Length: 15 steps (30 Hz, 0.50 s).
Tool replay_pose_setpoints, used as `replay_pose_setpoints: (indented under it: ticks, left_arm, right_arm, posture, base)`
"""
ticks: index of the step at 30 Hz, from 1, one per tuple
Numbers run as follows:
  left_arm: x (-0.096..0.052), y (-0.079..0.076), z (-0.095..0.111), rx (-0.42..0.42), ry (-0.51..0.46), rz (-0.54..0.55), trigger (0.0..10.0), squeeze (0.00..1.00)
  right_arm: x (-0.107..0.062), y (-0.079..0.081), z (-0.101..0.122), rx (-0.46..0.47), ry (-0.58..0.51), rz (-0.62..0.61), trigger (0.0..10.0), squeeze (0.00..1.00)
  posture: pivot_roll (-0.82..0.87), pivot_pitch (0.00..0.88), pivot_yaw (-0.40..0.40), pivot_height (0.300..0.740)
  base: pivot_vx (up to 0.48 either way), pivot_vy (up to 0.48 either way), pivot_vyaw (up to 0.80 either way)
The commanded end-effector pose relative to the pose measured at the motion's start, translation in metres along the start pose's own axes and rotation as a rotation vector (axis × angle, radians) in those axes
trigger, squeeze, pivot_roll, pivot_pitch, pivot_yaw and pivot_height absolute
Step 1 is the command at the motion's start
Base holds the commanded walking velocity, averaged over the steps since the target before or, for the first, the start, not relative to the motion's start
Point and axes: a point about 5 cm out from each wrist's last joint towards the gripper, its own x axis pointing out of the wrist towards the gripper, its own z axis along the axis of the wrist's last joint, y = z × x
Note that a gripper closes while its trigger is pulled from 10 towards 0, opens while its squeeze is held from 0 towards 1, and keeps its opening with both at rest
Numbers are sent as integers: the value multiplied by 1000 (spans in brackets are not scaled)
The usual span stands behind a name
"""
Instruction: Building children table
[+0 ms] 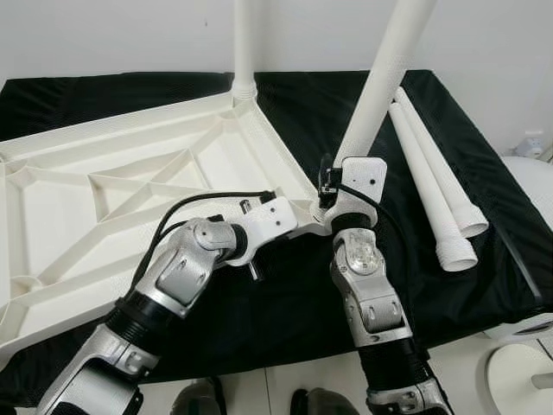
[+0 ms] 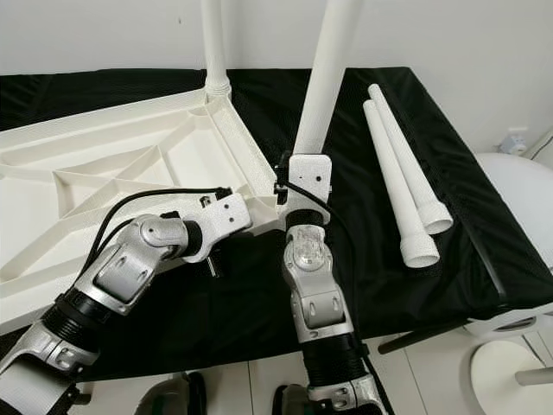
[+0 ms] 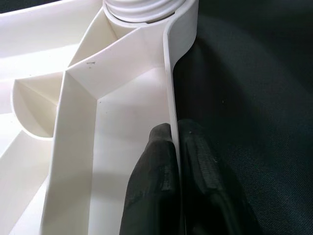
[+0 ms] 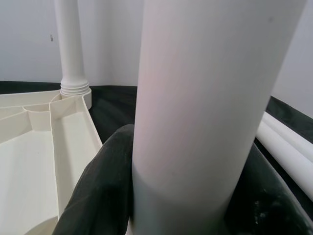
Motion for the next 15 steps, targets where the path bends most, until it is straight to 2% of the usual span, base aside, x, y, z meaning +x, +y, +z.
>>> replay_pose_setpoints:
  ticks: [1,15]
  left_arm:
    - [5,-6,-19,-21,88,-3,10000,0]
    - [5,-6,-19,-22,88,-2,10000,0]
  right_arm:
    - [-15,-14,-39,-25,194,-90,10000,0]
    - [-19,-19,-41,-38,191,-109,10000,0]
  posture:
    - [-25,119,-15,740]
    - [-28,122,-17,740]
  base:
    - [0,0,0]
    - [0,0,0]
